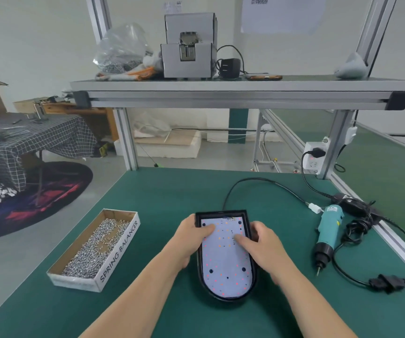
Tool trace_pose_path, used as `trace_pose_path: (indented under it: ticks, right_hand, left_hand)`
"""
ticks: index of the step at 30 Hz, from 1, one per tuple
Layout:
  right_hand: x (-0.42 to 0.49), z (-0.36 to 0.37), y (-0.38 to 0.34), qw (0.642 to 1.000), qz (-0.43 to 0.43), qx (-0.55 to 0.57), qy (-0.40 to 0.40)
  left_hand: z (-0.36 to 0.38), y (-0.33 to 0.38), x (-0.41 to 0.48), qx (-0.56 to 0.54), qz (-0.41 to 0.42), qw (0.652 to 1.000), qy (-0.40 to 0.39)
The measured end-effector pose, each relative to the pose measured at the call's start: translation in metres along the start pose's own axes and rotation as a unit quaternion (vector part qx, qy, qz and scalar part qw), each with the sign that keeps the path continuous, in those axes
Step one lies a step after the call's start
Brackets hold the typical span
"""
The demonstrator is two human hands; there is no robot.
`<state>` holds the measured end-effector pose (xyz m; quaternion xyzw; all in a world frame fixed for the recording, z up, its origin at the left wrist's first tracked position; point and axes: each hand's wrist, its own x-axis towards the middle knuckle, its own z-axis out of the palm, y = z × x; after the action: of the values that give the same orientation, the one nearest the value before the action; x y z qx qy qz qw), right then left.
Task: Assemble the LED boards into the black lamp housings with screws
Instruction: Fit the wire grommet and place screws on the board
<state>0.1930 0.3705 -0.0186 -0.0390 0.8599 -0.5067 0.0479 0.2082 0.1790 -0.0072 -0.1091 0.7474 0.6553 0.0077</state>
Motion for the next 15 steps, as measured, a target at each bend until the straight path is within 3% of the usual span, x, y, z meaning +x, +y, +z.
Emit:
trace_pose_path:
  ticks: [5, 7, 10, 12, 15]
  right_hand:
    - [-0.003, 0.009, 0.008, 0.998, 0.055, 0.017, 0.014]
    - [0.000, 0.011, 0.008, 0.997, 0.064, 0.038, 0.015]
    - [0.001, 0.012, 0.009, 0.996, 0.072, 0.052, 0.016]
    - [0.002, 0.013, 0.013, 0.997, 0.069, 0.037, 0.023]
    - [0.005, 0.012, 0.016, 0.998, 0.051, 0.001, 0.032]
  left_hand:
    - [-0.003, -0.001, 0.008, 0.125, -0.039, 0.991, -0.021]
    - [-0.019, 0.005, 0.011, 0.204, -0.019, 0.979, 0.020]
    - [-0.081, 0.016, 0.014, 0.339, 0.036, 0.917, 0.205]
    - [-0.140, 0.017, 0.011, 0.417, 0.020, 0.863, 0.284]
    - [-0.197, 0.008, 0.002, 0.544, -0.079, 0.807, 0.217]
